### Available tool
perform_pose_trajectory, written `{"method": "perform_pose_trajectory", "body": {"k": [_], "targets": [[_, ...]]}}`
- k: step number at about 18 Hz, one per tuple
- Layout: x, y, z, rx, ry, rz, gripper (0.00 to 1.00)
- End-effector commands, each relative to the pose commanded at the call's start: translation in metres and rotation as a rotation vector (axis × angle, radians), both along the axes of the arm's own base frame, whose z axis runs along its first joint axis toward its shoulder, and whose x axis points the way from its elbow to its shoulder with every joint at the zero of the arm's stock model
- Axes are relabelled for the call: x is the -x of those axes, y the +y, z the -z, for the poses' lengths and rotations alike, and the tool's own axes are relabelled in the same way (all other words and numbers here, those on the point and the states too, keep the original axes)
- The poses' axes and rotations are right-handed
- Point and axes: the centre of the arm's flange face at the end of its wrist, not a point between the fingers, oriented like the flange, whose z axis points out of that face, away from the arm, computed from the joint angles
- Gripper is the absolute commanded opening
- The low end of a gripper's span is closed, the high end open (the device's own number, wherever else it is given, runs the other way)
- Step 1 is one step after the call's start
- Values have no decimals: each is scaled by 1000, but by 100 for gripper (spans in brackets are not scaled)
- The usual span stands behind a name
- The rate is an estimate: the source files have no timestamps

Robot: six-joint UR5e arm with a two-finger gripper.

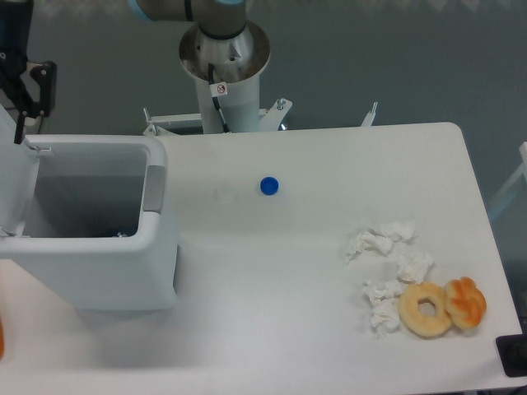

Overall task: Close the trash can
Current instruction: 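Lower the gripper behind the upright lid of the trash can, then push the lid forward and down with the gripper to shut it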

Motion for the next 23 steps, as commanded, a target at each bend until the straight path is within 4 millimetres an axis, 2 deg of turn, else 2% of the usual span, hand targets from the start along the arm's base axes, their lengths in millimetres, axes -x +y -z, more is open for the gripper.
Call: {"method": "perform_pose_trajectory", "body": {"k": [4,6,9,18,23], "targets": [[6,-1,2,12,23,-20,100],[18,-3,1,10,27,-42,100],[24,-2,3,19,45,-44,100],[68,-11,4,22,49,-118,100],[79,-14,10,36,46,-138,100]]}}
